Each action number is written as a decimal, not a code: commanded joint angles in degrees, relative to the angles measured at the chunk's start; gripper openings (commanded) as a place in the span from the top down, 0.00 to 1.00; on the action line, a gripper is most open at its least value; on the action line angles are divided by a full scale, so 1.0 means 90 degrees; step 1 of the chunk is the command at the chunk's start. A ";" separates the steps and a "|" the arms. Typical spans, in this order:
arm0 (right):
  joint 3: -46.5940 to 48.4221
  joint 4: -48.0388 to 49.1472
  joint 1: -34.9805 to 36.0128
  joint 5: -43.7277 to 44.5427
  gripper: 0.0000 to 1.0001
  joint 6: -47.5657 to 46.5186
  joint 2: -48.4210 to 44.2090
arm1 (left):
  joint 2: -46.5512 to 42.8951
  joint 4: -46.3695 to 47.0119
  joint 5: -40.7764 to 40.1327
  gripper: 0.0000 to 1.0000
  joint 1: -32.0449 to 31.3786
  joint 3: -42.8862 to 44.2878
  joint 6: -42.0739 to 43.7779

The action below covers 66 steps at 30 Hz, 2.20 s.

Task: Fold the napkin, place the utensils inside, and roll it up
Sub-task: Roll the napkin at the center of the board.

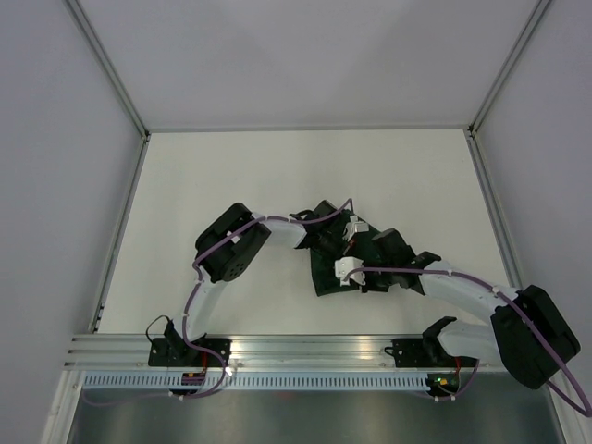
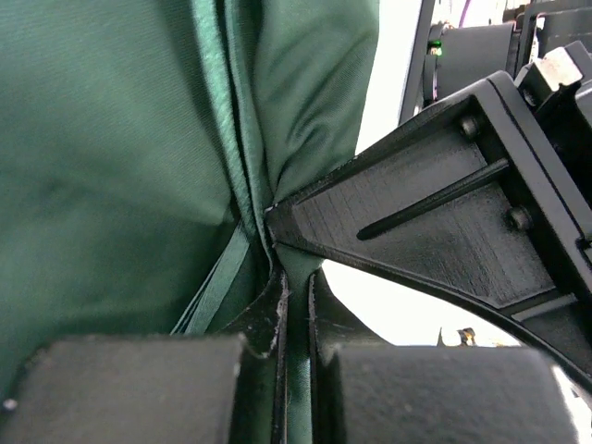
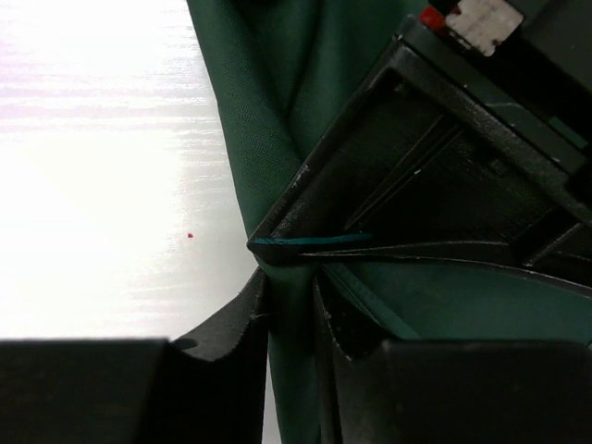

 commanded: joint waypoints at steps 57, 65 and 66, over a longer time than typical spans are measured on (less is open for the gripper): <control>0.3545 -0.4388 -0.2072 -0.2635 0.90 -0.2116 0.4970 | -0.2796 0.3976 -0.7474 0.25 -0.3118 -0.3421 0.5166; 0.3642 -0.4475 -0.2101 -0.2645 0.91 -0.2165 0.5107 | -0.2268 0.3888 -0.7357 0.26 -0.3011 -0.3177 0.5118; 0.3633 -0.4485 -0.2092 -0.2645 0.91 -0.2165 0.5117 | -0.2229 0.3878 -0.7318 0.27 -0.2981 -0.3167 0.5088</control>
